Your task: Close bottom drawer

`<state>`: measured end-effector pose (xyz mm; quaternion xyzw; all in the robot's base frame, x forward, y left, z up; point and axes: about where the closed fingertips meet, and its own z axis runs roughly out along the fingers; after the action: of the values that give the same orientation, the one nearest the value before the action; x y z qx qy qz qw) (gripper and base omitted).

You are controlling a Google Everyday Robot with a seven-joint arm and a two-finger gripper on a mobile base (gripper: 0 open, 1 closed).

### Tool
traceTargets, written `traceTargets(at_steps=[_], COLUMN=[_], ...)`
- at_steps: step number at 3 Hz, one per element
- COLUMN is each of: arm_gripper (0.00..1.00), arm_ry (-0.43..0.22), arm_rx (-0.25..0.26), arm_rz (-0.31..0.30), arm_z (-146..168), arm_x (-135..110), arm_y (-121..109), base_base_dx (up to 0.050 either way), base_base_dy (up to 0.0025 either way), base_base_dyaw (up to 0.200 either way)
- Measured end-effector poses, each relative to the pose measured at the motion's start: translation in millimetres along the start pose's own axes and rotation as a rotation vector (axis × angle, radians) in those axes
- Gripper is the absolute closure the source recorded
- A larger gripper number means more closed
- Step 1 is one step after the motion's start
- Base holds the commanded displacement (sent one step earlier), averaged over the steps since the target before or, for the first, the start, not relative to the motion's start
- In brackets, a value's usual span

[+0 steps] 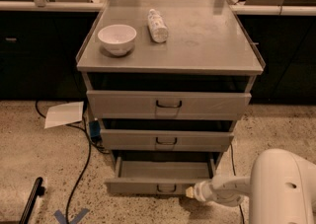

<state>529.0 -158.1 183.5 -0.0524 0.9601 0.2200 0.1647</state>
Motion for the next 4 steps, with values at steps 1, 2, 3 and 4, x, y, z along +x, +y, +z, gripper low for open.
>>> traceTargets(at_steps=[1,2,3,4], arm_gripper=[1.00,1.00,1.00,1.00], arm_ry=[-0.004,0.014,0.058,0.057], arm_rx=[-0.001,-0.015,-0.057,-0.057], arm_rz=[-0.038,-0.113,-0.185,-0.184], arm_z=[-9,-13,-13,-13], arm_x=[-15,-34,-49,-49], arm_y=[-10,-13,-10,-10], base_base_dx=[0.000,0.000,0.000,0.000], base_base_dy=[0.00000,0.00000,0.00000,0.00000], base_base_dyaw=[0.000,0.000,0.000,0.000])
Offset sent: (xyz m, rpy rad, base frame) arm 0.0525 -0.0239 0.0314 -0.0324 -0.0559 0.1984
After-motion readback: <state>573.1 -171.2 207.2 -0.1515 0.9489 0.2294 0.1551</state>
